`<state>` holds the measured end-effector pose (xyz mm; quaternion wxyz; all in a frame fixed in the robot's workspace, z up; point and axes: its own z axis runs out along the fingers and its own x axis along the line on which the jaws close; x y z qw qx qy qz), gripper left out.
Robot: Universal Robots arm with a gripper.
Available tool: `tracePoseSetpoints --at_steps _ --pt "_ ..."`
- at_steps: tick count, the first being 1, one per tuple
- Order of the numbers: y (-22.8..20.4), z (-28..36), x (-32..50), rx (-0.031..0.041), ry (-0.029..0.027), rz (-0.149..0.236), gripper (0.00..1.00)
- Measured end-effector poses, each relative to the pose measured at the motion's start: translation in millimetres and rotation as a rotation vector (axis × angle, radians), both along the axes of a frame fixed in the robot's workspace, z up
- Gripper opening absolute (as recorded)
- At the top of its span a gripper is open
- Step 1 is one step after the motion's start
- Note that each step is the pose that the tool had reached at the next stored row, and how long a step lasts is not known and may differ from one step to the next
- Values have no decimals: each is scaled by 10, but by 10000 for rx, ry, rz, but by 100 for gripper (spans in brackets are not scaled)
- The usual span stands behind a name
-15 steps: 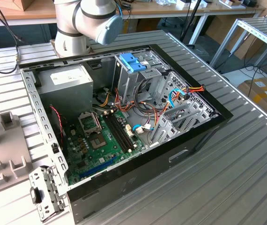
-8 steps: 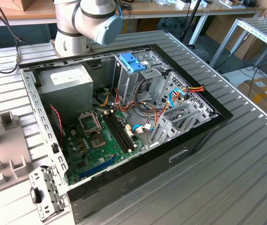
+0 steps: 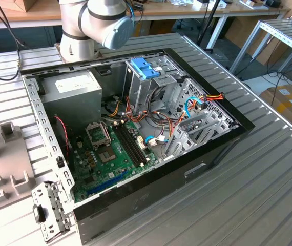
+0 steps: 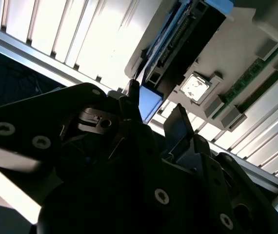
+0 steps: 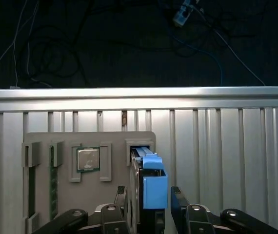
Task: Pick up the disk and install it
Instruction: 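Pick up the disk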
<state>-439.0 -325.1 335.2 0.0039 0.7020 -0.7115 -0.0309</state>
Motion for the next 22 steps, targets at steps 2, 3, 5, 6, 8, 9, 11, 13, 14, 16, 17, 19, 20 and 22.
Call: tracePoseSetpoints --at_steps 2,3,5,6,8,9,11,13,14,16,17,19,20,22 --pt "6 -19 1 8 3 186 48" --pt "7 -34 1 10 3 318 48" --pt "7 -65 1 9 3 668 48" --pt "7 -80 1 9 3 785 48" --pt "7 -120 0 9 4 854 48" --pt "7 -159 1 9 3 859 48" --pt "7 -199 1 9 3 859 48" --pt "8 -263 -14 9 3 857 48" --pt "7 -286 -18 9 3 860 48" --pt "7 -336 -23 9 3 859 48" --pt "7 -358 -23 9 4 859 48" --pt "7 -377 -23 9 4 859 48" --pt "7 -383 -23 9 3 859 48" --pt "7 -390 -23 8 6 858 48"
